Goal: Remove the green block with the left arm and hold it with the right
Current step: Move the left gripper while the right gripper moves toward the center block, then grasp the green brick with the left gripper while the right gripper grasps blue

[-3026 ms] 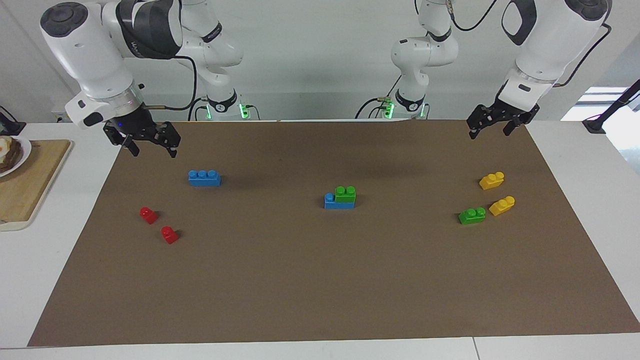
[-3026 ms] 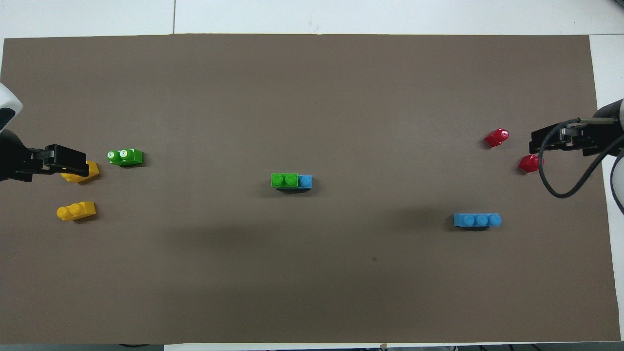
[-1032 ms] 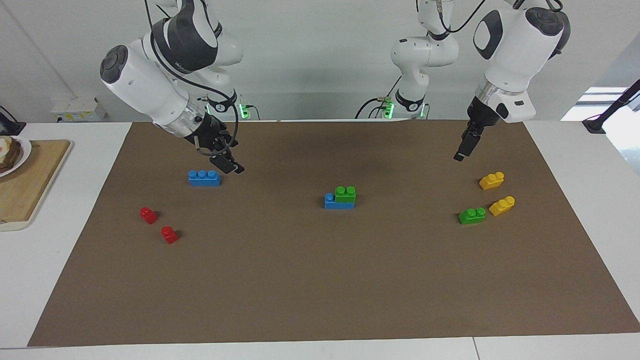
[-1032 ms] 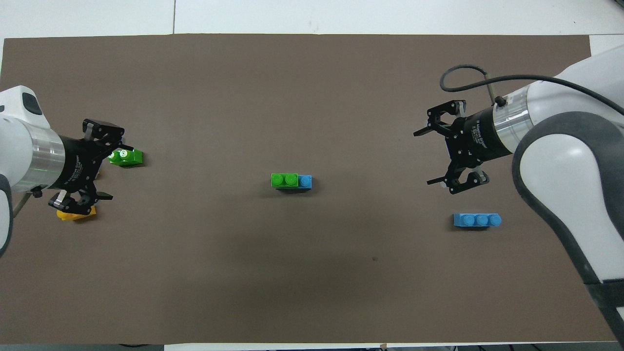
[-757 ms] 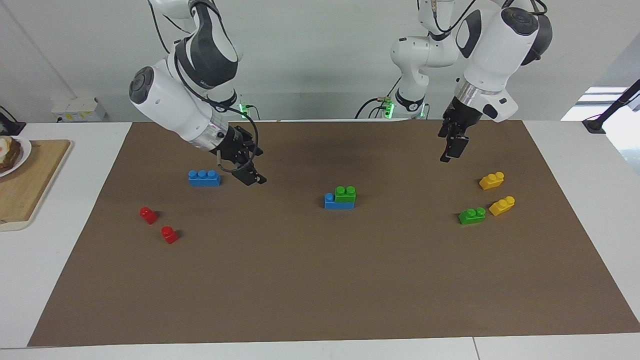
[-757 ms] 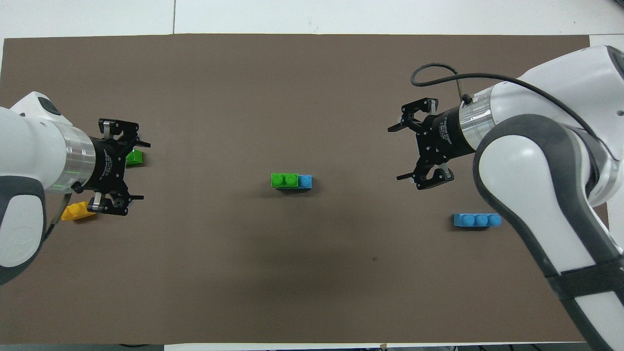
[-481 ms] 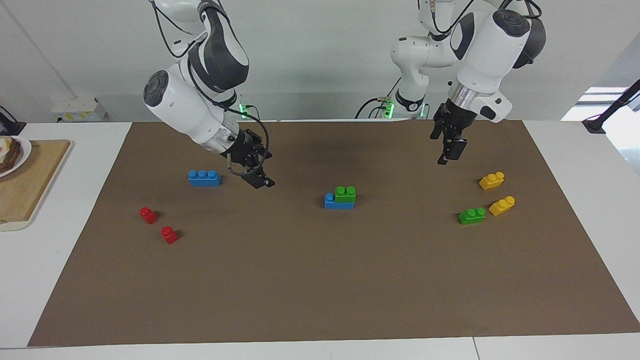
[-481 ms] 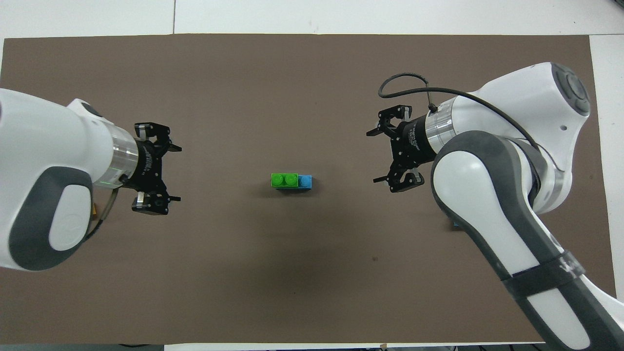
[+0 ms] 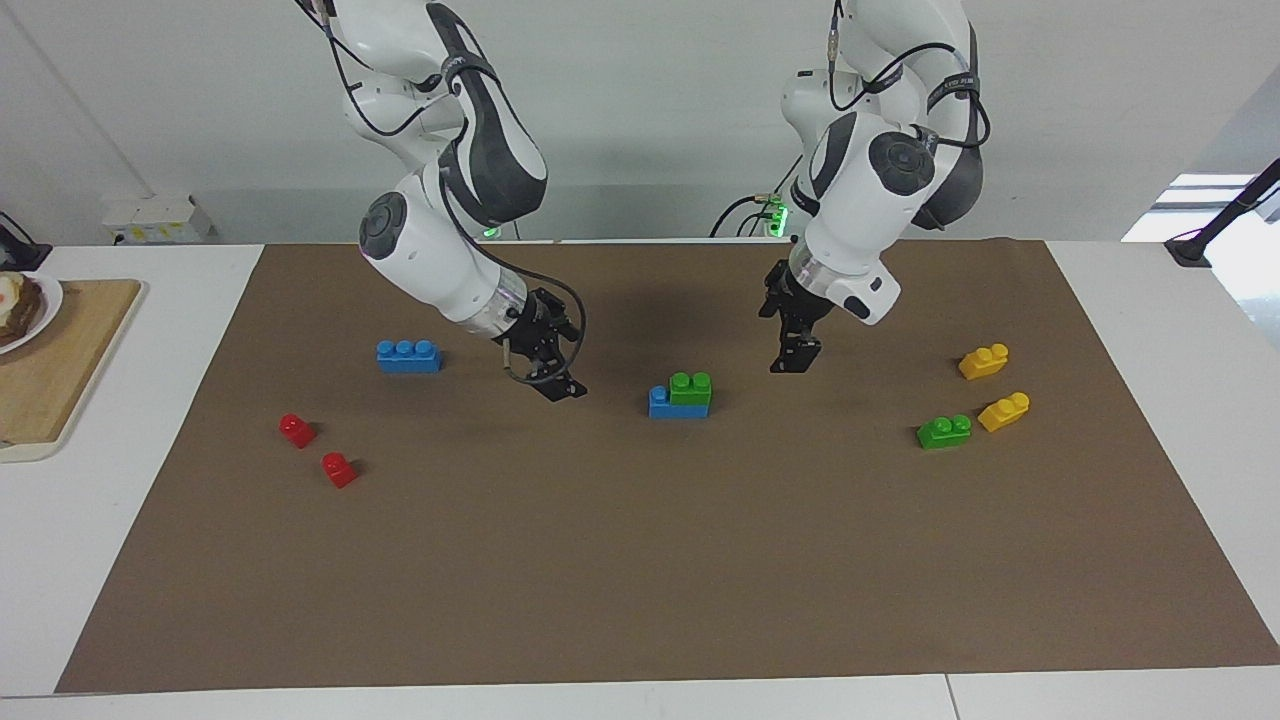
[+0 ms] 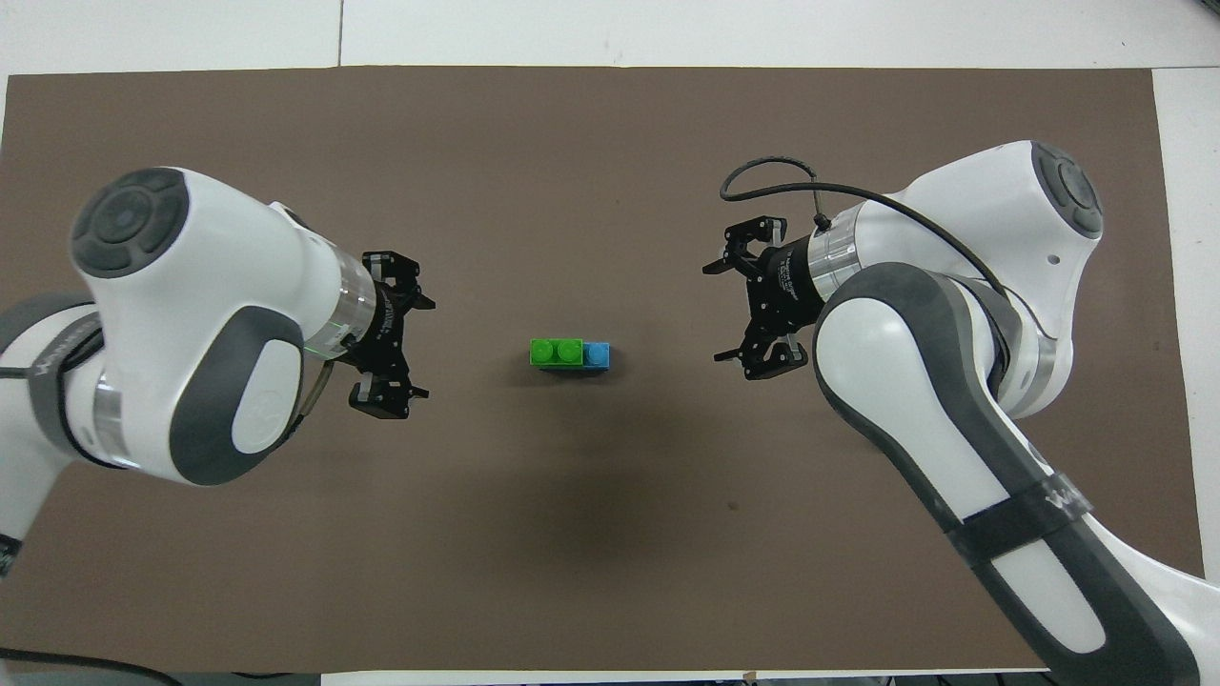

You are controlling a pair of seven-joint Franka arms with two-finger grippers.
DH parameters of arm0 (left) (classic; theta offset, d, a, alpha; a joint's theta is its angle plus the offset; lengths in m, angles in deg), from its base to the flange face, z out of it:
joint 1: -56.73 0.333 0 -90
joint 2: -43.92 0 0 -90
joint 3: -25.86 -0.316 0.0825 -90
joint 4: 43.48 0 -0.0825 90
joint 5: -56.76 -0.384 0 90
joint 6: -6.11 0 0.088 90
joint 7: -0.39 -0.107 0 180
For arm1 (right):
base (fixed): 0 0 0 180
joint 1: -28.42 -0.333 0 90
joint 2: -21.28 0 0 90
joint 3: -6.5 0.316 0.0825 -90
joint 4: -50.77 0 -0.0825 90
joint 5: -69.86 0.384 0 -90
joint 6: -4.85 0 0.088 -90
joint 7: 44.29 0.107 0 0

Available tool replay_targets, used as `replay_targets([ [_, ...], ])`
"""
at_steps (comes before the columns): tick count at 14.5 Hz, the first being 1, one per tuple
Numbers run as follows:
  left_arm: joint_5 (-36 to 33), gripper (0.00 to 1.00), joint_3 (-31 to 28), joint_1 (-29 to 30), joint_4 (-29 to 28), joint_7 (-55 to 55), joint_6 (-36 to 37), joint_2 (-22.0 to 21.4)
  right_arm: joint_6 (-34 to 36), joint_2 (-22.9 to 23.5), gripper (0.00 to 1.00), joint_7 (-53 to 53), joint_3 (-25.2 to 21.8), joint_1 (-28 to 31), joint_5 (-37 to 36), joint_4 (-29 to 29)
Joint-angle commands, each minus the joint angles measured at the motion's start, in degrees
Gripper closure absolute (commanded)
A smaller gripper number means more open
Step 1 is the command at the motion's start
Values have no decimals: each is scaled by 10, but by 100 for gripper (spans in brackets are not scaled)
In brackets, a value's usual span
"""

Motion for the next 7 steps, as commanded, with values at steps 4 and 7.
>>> replay_targets([
  [4,-8,0,-7,-47,44,82,-23,48,-66,23,2,15,-1,-40,25,23],
  [7,-11,0,-7,-66,28,103,-49,49,-100,44,2,17,-1,-58,29,24],
])
